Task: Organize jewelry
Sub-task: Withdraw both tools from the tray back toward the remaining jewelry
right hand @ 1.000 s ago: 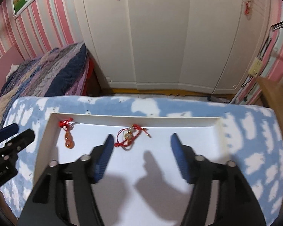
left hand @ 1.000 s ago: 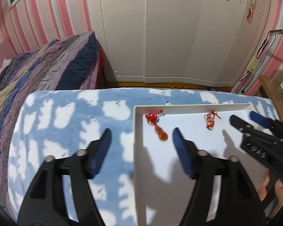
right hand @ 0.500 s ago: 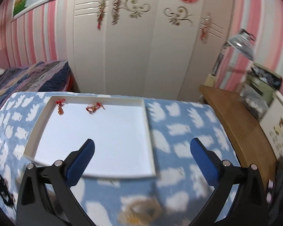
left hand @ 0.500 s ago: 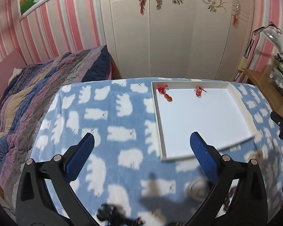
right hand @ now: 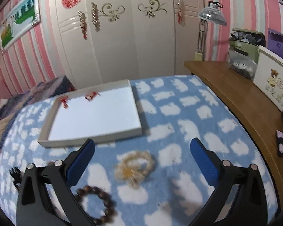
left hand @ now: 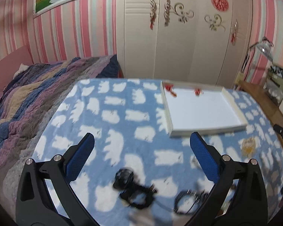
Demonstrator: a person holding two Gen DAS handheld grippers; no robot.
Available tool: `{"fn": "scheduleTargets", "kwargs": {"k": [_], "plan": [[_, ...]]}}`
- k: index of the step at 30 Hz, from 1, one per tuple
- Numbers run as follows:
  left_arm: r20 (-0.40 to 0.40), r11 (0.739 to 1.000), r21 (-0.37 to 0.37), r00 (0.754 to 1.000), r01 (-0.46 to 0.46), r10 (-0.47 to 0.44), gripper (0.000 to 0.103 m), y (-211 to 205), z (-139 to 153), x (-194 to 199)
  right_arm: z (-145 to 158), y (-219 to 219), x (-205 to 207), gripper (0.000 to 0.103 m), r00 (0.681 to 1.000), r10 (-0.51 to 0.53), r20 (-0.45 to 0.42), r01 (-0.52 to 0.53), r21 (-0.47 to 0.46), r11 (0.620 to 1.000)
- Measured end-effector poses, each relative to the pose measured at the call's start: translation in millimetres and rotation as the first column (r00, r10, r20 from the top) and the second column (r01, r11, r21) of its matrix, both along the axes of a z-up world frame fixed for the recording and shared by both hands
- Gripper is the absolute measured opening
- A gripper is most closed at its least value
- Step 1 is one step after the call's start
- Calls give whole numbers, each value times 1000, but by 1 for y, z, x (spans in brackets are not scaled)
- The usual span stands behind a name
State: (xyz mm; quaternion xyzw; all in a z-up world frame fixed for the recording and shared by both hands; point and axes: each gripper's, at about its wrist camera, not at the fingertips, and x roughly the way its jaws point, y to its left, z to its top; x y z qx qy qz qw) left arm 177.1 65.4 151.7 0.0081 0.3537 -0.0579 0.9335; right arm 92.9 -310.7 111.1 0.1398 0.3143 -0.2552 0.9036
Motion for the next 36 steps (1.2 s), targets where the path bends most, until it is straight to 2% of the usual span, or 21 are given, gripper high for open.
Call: {"fn": "scheduleTargets", "kwargs": {"k": [2, 4, 7, 12, 18, 31, 36], "plan": [[-27, 1000, -12, 1000, 15, -16, 100, 7, -4, -6, -3, 3, -4, 101, 1000, 2, -12, -2, -3, 1000], [-59, 998, -56, 998, 20, -23, 100, 17, -9, -11, -5, 8, -9, 101, 1000, -4, -23, 4, -10, 1000], [-91, 996, -86, 996, -1, -7, 100, 29, -20, -18, -5, 18, -16, 101, 1000, -1, -30, 0, -35, 999], [-125, 999, -33, 992, -30, 26, 100, 34, -42, -31, -10, 32, -22, 101, 999, 27, -46, -29, -48, 998], [-158, 999, -5, 986, -47, 46, 100, 40, -66, -41, -24, 43, -24, 101, 995, 43, -89, -46, -40, 998], [-196, 1000, -7, 980, -10, 9, 100, 43, -91, -50, -48, 72, -21, 101, 978, 79, -191, -95, -76, 993], [-204, 1000, 1, 979, 12, -12, 100, 39, -94, -52, -51, 85, -24, 101, 972, 108, -207, -122, -56, 991]]}}
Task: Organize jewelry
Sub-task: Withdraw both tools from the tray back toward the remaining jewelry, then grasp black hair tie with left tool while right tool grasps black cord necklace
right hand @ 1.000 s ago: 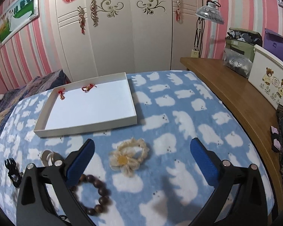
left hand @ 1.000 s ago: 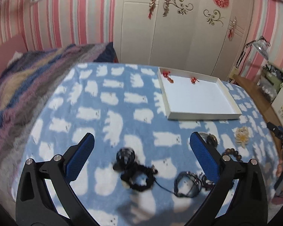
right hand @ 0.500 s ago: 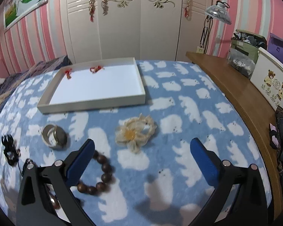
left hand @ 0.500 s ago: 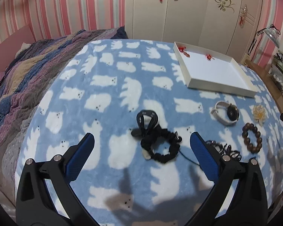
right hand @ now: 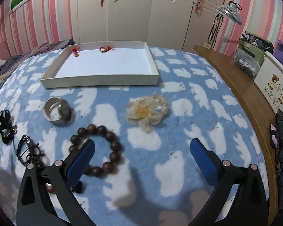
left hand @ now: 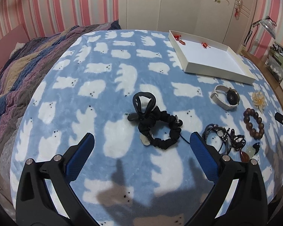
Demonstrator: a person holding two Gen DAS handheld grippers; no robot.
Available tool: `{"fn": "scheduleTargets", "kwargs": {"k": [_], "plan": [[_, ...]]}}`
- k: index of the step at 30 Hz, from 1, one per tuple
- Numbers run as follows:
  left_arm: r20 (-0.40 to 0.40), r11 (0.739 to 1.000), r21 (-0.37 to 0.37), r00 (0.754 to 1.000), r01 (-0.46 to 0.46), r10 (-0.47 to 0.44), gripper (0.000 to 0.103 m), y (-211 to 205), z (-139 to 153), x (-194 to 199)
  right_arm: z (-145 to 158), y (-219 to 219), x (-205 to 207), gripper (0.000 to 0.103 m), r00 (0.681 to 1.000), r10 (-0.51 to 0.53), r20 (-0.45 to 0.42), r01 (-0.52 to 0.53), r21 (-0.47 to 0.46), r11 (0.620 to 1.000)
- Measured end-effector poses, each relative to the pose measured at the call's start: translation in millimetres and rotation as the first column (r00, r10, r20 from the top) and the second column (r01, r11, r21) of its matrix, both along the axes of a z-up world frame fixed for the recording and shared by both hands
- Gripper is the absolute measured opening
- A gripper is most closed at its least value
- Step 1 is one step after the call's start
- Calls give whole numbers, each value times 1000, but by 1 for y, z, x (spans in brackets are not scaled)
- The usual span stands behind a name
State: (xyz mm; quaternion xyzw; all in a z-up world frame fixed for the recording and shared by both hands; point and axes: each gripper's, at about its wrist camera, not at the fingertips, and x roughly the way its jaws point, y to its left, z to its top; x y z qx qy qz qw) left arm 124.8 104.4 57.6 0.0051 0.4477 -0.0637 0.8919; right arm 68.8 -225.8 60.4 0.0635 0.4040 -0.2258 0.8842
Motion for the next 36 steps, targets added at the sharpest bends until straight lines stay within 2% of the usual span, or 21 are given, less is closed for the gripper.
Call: {"fn": "scheduleTargets", "kwargs": {"k": [10, 14, 17, 19, 23, 26, 28, 30, 34, 36], "plan": [[-53, 999, -28, 998, 27, -29, 100, -4, -11, 2, -7, 44, 12, 101, 992, 103, -73, -101, 26, 995], [-69, 999, -7, 997, 36, -36, 100, -7, -13, 4, -10, 60, 19, 101, 982, 150, -111, -147, 34, 989], [-88, 999, -8, 995, 39, -39, 99, -7, -16, 7, -16, 74, 24, 100, 963, 206, -176, -200, 50, 978], [-107, 998, -35, 993, 46, -50, 97, -6, -18, 10, -18, 80, 29, 100, 948, 239, -210, -231, 62, 971], [-130, 997, -48, 990, 52, -58, 93, -7, -22, 19, -18, 90, 37, 100, 927, 292, -237, -277, 94, 956], [-145, 997, -48, 987, 59, -65, 86, -9, -26, 27, -24, 96, 44, 100, 914, 317, -254, -298, 110, 948], [-156, 997, -41, 985, 62, -68, 84, -12, -30, 33, -29, 100, 49, 96, 904, 331, -272, -309, 122, 943], [-159, 997, -39, 985, 67, -72, 83, -12, -32, 36, -32, 103, 54, 86, 891, 353, -286, -323, 146, 935], [-156, 996, -47, 985, 74, -80, 80, -13, -33, 43, -35, 113, 62, 86, 873, 382, -304, -353, 149, 924], [-160, 995, -53, 983, 80, -87, 75, -13, -34, 45, -38, 118, 65, 80, 864, 394, -315, -364, 151, 919]]}}
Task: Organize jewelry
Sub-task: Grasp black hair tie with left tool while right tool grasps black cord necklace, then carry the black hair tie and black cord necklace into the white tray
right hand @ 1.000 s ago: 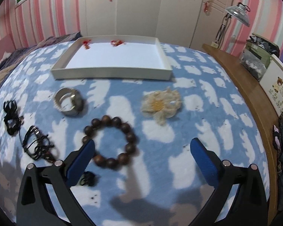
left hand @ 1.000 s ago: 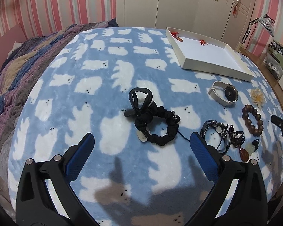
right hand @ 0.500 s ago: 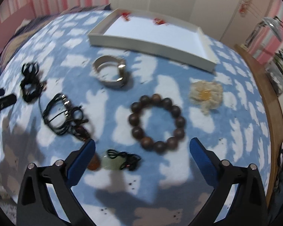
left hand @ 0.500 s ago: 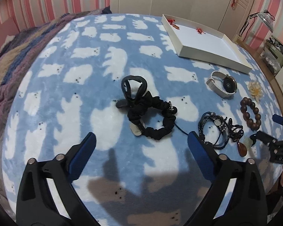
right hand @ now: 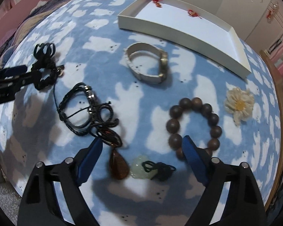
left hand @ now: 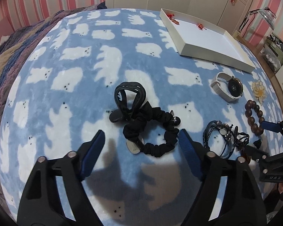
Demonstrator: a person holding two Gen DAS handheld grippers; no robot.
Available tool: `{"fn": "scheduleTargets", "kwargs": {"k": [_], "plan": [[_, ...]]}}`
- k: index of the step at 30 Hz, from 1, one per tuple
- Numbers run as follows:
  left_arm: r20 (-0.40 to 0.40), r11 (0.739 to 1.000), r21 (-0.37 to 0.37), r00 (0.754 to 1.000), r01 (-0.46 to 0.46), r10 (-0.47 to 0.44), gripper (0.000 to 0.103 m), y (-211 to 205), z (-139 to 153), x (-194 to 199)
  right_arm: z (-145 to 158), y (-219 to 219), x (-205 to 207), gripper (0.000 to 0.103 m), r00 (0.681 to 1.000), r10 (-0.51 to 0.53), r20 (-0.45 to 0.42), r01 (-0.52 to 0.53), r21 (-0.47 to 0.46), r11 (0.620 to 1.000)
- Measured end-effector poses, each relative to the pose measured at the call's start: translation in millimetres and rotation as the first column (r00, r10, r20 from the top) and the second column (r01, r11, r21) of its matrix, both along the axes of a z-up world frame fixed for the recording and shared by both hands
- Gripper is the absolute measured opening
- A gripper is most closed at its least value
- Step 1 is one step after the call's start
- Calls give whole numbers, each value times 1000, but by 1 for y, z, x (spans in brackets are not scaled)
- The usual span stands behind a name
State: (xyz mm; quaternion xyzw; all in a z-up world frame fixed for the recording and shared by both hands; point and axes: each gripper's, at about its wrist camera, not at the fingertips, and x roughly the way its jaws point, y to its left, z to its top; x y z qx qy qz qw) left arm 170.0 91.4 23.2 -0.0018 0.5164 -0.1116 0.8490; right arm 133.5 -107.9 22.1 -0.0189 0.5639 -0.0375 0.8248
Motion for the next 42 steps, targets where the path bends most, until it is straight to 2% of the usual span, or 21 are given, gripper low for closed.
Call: {"fn": "scheduleTargets", "kwargs": {"k": [2, 5, 9, 10, 15, 18, 22, 24, 29, 42], "plan": [[-8, 1000, -2, 1000, 7, -7, 70, -1, -2, 2, -4, 2, 3, 74, 1000, 8, -18, -8, 12, 1000], [-16, 1000, -2, 1000, 19, -19, 65, -2, -4, 4, -9, 6, 6, 72, 1000, 15, -28, -15, 2, 1000], [-23, 1000, 4, 999, 30, -30, 60, -4, -6, 5, -11, 11, 9, 63, 999, 31, -38, -30, 6, 1000], [-26, 999, 2, 999, 34, -34, 55, -4, -7, 6, -11, 12, 10, 62, 999, 35, -39, -35, 5, 999], [-34, 999, -4, 999, 37, -38, 44, -4, -8, 8, -10, 11, 12, 58, 999, 40, -35, -40, 14, 999], [-37, 999, 13, 998, 41, -40, 33, -6, -7, 9, -10, 11, 12, 48, 998, 47, -37, -46, 39, 998], [-48, 999, 34, 998, 42, -40, 13, -7, -9, 10, -11, 14, 11, 34, 997, 68, -36, -65, 69, 995], [-48, 998, 40, 998, 44, -42, 13, -7, -9, 9, -10, 16, 10, 25, 997, 76, -33, -73, 90, 993], [-40, 998, 38, 998, 43, -41, 13, -7, -7, 7, -7, 16, 4, 11, 997, 73, -15, -71, 108, 992], [1, 998, 43, 999, 36, -37, 12, -6, 11, -9, 3, -4, 4, 8, 997, 38, 60, -43, 83, 996]]}}
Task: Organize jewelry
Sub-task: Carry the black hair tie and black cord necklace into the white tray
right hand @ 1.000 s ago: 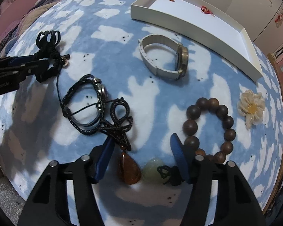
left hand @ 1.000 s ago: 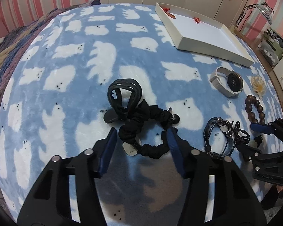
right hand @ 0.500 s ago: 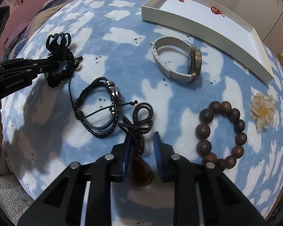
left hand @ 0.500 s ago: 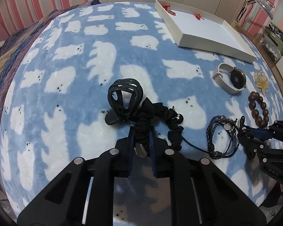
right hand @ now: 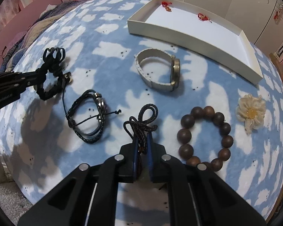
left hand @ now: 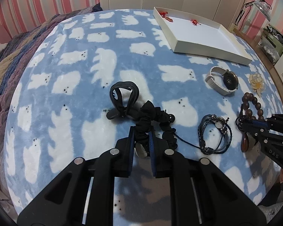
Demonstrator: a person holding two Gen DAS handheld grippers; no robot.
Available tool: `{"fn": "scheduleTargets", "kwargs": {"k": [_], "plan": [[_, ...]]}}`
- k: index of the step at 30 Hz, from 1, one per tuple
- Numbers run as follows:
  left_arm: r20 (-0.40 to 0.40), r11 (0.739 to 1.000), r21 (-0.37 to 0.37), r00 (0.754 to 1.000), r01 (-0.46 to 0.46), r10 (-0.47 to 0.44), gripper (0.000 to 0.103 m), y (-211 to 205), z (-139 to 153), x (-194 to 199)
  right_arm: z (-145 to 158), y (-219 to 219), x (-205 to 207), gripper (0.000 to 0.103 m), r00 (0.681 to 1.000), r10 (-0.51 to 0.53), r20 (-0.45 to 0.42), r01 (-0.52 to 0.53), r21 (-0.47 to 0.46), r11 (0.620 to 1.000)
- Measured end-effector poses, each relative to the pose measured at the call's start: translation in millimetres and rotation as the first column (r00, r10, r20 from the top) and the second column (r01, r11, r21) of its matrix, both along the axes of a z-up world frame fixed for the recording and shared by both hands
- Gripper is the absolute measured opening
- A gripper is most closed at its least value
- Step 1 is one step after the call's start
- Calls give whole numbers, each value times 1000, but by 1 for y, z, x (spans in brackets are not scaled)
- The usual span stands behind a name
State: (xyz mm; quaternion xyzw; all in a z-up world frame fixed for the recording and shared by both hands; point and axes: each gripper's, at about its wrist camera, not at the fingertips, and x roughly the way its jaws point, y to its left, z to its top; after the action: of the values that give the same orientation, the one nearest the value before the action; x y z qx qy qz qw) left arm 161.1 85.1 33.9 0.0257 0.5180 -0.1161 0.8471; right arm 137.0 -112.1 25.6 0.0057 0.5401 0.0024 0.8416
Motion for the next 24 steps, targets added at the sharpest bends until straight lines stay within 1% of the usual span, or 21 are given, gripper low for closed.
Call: {"fn": "scheduleTargets", "kwargs": {"k": [7, 12, 19, 24], "plan": [[27, 1000, -9, 1000, 0, 0, 12, -1, 17, -9, 13, -3, 0, 8, 999, 10, 52, -10, 5, 1000], [62, 1000, -15, 998, 9, -8, 12, -5, 35, -8, 29, -19, 2, 8, 995, -16, 101, 13, 30, 999], [123, 998, -32, 991, 46, -42, 12, -26, 68, 11, 52, -54, 13, 8, 982, -72, 173, 63, 58, 996], [152, 996, -55, 987, 68, -59, 12, -46, 89, 39, 70, -88, 32, 8, 969, -122, 217, 109, 72, 991]]}}
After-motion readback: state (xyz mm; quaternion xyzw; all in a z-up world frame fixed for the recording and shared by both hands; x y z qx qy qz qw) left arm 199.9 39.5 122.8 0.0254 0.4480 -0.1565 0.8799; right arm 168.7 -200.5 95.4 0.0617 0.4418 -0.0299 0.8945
